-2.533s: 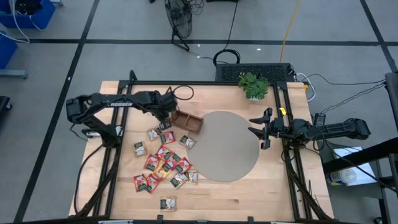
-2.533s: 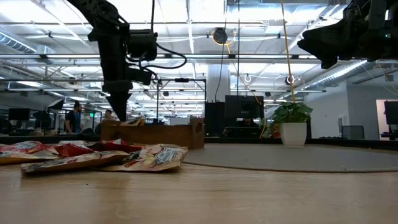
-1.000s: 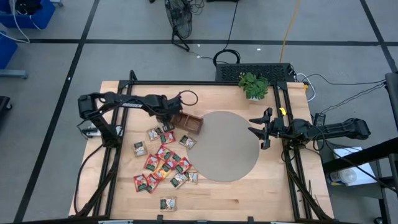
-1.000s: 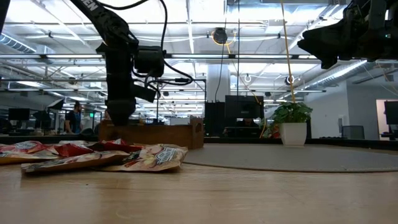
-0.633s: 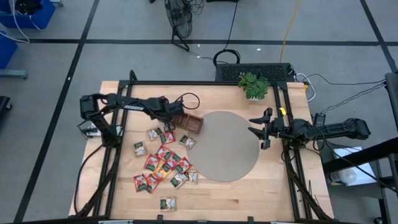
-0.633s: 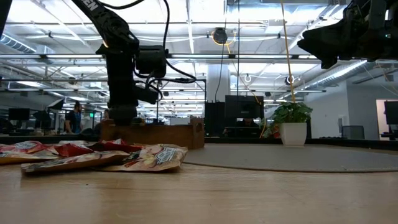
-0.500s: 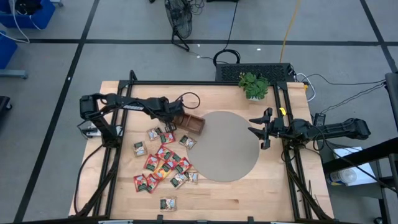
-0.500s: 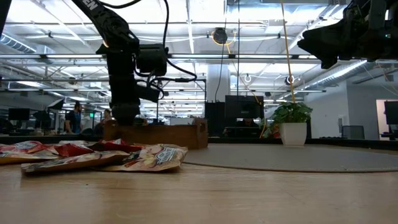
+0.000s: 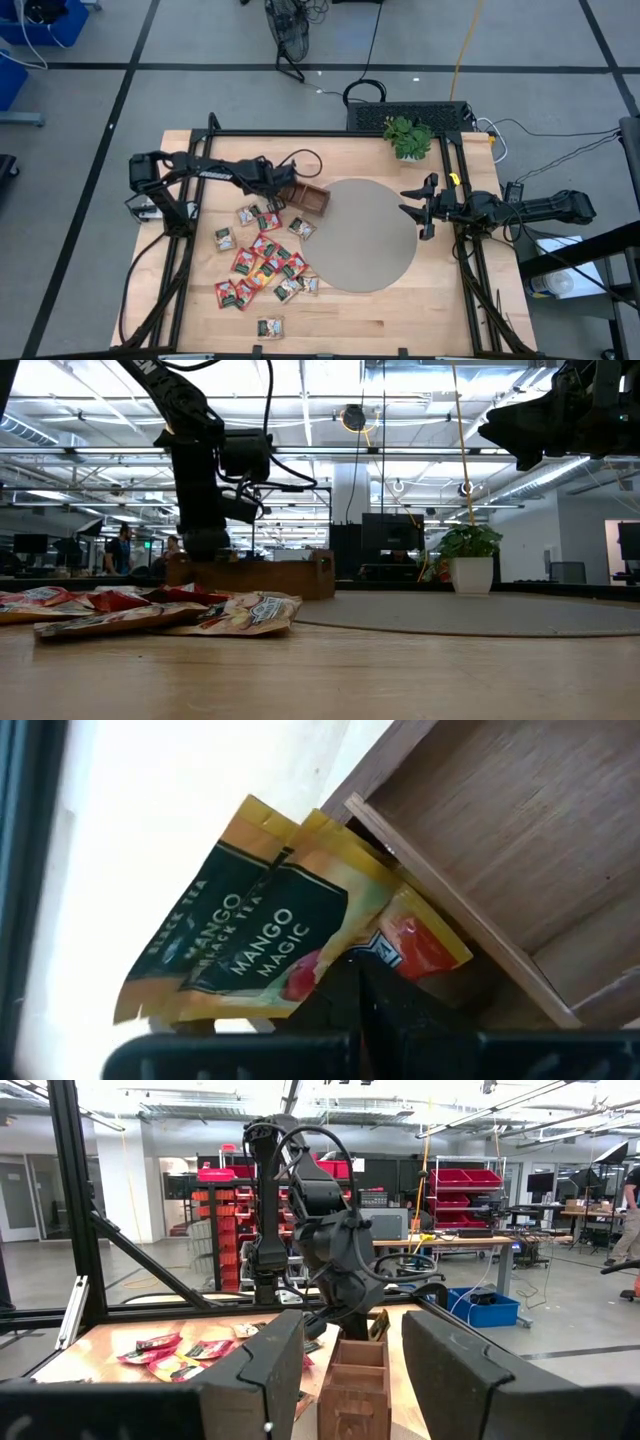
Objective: Pick & Place Tea
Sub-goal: Put the yellow tea bag into the left section of the wooden organizer
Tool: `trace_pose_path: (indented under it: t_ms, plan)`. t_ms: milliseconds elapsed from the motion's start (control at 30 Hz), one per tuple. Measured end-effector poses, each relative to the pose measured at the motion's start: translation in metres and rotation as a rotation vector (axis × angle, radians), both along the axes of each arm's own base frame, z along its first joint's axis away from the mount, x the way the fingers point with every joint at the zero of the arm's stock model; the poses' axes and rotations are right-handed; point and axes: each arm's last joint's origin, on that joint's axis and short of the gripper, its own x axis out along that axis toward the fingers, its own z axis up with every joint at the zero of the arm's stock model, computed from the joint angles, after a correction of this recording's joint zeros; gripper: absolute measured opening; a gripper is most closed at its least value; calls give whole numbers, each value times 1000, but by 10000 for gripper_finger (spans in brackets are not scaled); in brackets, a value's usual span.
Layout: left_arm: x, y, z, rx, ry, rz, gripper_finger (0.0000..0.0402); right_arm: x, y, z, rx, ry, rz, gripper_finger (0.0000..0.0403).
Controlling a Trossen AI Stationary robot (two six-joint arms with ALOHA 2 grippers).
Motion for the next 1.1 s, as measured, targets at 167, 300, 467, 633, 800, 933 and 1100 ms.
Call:
trace_pose_path:
  t_ms: [167,300,467,633,800,933,1100]
  plan:
    - [3,-3,0,17,-15,-3,7,0,0,0,0,0,0,155]
    - [6,-5,1,25,-35,-21,5,0,0,0,0,0,0,155]
    - [6,-6,1,26,-37,-27,11,0,0,0,0,0,0,155]
    - [4,-7,6,29,-32,-48,17,0,0,0,0,0,0,155]
    - [-2,-10,28,44,-98,-52,4,0,0,0,0,0,0,155]
    - [-8,-15,51,49,-198,-44,16,0,0,0,0,0,0,155]
    - [-17,-29,68,-70,-300,-14,74,0,0,0,0,0,0,155]
